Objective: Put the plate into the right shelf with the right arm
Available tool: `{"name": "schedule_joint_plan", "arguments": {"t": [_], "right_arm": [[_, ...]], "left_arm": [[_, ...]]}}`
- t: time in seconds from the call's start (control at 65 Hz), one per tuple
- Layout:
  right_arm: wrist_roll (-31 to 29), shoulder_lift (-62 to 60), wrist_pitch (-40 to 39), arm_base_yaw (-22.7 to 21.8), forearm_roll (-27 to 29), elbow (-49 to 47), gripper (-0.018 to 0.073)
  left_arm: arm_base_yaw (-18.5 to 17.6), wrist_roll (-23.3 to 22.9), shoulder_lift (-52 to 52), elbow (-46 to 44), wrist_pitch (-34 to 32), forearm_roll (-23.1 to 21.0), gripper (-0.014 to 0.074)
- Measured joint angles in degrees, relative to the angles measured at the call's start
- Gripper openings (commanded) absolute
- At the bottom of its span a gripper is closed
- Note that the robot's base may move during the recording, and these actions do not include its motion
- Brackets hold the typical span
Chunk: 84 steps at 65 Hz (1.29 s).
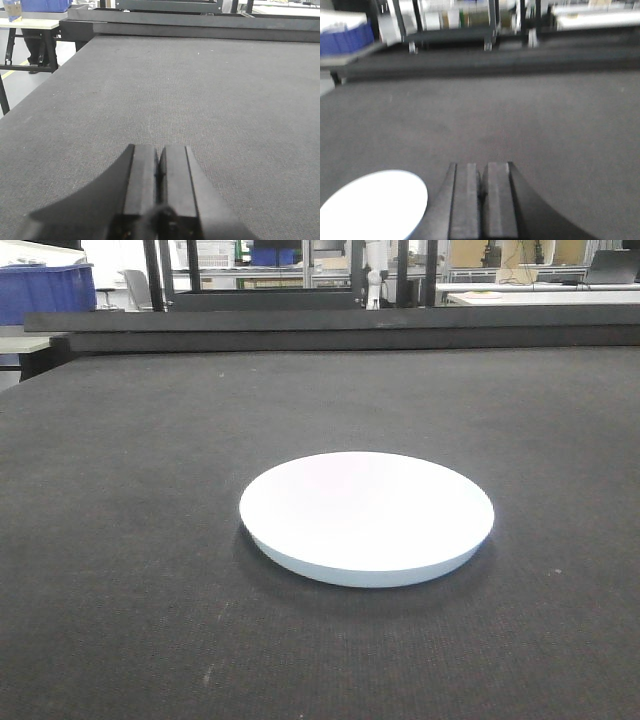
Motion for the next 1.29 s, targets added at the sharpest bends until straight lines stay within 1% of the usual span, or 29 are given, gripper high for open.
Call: {"name": "schedule_joint_plan", "arguments": {"t": [0.062, 0.108, 0.169, 0.277, 0.369, 0.492, 0.538, 0.662, 0.769, 0.815, 0.862, 0.923, 1.0, 1.062, 1.092, 1.292], "right_arm": [[-2.35, 5.78, 6.44, 0.77, 1.71, -5.39, 0.0056], [-4.55, 9.31, 9.32, 1.16, 3.73, -8.43, 0.0056], [-8.34, 15.74, 13.72, 1.68, 7.51, -12.31, 0.0056], [-14.03, 26.59, 19.29, 2.0, 13.06, -17.02, 0.0056], [-16.92, 35.86, 22.52, 2.14, 14.98, -20.6, 0.0056], [-17.74, 46.9, 23.63, 3.5, 15.33, -23.67, 0.0056], [-17.88, 50.84, 23.29, 5.04, 15.33, -24.6, 0.0056], [-17.98, 60.72, 20.34, 11.16, 15.22, -26.99, 0.0056], [-18.11, 68.35, 17.4, 14.91, 14.04, -29.0, 0.0062], [-18.11, 70.96, 16.21, 15.34, 13.65, -29.66, 0.0088], [-18.0, 74.09, 15.02, 15.47, 13.21, -30.5, 0.0148], [-17.91, 77.13, 14.36, 15.47, 12.97, -31.6, 0.0276], [-17.91, 80.33, 14.14, 15.47, 12.74, -32.93, 0.0514], [-17.91, 81.85, 14.14, 15.47, 12.76, -33.87, 0.0622], [-17.91, 82.63, 13.88, 15.47, 12.76, -34.26, 0.064], [-17.91, 85.58, 13.55, 15.22, 12.76, -34.98, 0.0592]], "left_arm": [[0.0, 0.0, 0.0, 0.0, 0.0, 0.0, -0.0047], [0.0, 0.0, 0.0, 0.0, 0.0, 0.0, -0.0047], [0.0, 0.0, 0.0, 0.0, 0.0, 0.0, -0.0047], [0.0, 0.0, 0.0, 0.0, 0.0, 0.0, -0.0047], [0.0, 0.0, 0.0, 0.0, 0.0, 0.0, -0.0047], [0.0, 0.0, 0.0, 0.0, 0.0, 0.0, -0.0047], [0.0, 0.0, 0.0, 0.0, 0.0, 0.0, -0.0047], [0.0, 0.0, 0.0, 0.0, 0.0, 0.0, -0.0047], [0.0, 0.0, 0.0, 0.0, 0.0, 0.0, -0.0047], [0.0, 0.0, 0.0, 0.0, 0.0, 0.0, -0.0047], [0.0, 0.0, 0.0, 0.0, 0.0, 0.0, -0.0047], [0.0, 0.0, 0.0, 0.0, 0.0, 0.0, -0.0047], [0.0, 0.0, 0.0, 0.0, 0.0, 0.0, -0.0047], [0.0, 0.0, 0.0, 0.0, 0.0, 0.0, -0.0047], [0.0, 0.0, 0.0, 0.0, 0.0, 0.0, -0.0047], [0.0, 0.0, 0.0, 0.0, 0.0, 0.0, -0.0047]]}}
